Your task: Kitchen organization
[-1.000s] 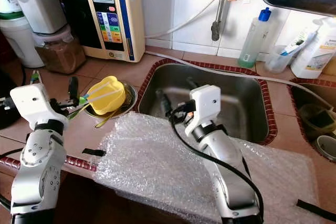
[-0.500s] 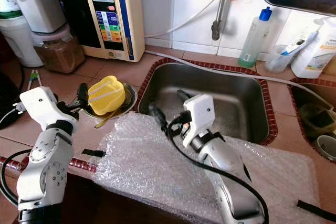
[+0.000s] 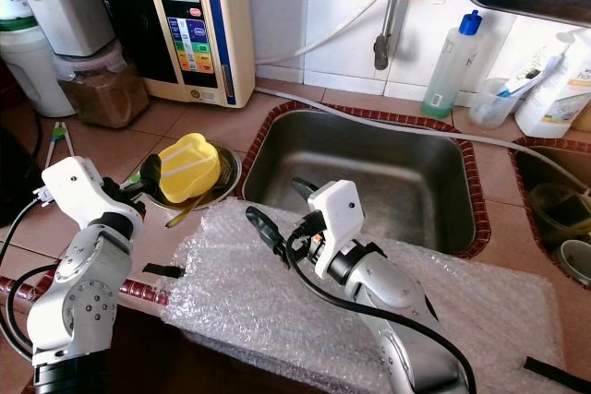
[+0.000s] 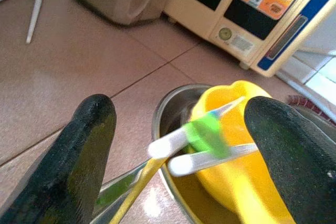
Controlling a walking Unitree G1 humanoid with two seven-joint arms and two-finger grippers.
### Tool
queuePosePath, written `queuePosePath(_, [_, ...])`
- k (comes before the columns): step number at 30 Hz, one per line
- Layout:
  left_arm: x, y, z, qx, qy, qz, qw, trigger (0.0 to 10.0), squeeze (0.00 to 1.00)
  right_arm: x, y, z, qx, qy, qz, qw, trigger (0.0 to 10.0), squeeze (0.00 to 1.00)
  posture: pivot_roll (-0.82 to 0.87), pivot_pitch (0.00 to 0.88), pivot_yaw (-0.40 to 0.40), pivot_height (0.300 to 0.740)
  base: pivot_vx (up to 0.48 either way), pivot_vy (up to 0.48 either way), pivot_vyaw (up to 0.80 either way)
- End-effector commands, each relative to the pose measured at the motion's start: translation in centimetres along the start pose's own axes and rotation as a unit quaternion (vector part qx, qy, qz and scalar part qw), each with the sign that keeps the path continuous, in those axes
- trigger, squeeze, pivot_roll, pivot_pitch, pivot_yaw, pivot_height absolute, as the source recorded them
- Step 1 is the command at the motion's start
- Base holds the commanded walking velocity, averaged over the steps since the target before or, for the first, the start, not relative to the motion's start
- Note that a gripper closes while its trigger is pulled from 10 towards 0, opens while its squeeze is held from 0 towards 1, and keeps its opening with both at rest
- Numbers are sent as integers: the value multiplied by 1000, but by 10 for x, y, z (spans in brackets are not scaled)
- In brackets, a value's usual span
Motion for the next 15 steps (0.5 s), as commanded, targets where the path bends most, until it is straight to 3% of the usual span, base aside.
queuePosePath(1, [-2, -1, -1, 6, 3, 14, 1000, 2471, 0, 0, 3, 3, 8, 8, -2, 1000, 10000, 0, -33, 28, 38, 740, 0, 0, 0])
queuePosePath(2, [-2, -1, -1, -2, 3, 17, 1000, 0, 0, 0, 3, 3, 5, 10, 0, 1000, 10000, 0, -33, 27, 39, 740, 0, 0, 0])
queuePosePath(6, [-3, 1, -5, 13, -7, 19, 1000, 0, 0, 0, 2, 3, -9, 14, 7, 1000, 10000, 0, -37, 26, 42, 740, 0, 0, 0])
queuePosePath(15, [-5, 11, -7, 28, 2, 6, 1000, 0, 0, 2, 2, -5, 12, -6, 6, 1000, 10000, 0, -43, 25, 39, 740, 0, 0, 0])
Point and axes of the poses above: a point about 5 cm out from each wrist's last joint towards the gripper, its own x axis pointing back from the gripper into the wrist, its own y axis along the axis of the wrist's last joint, z = x × y, the point moved 2 cm from there along -x, pointing out of the wrist towards the gripper, and after that the axes turned 4 degrees about -x, right-handed, at the moved point
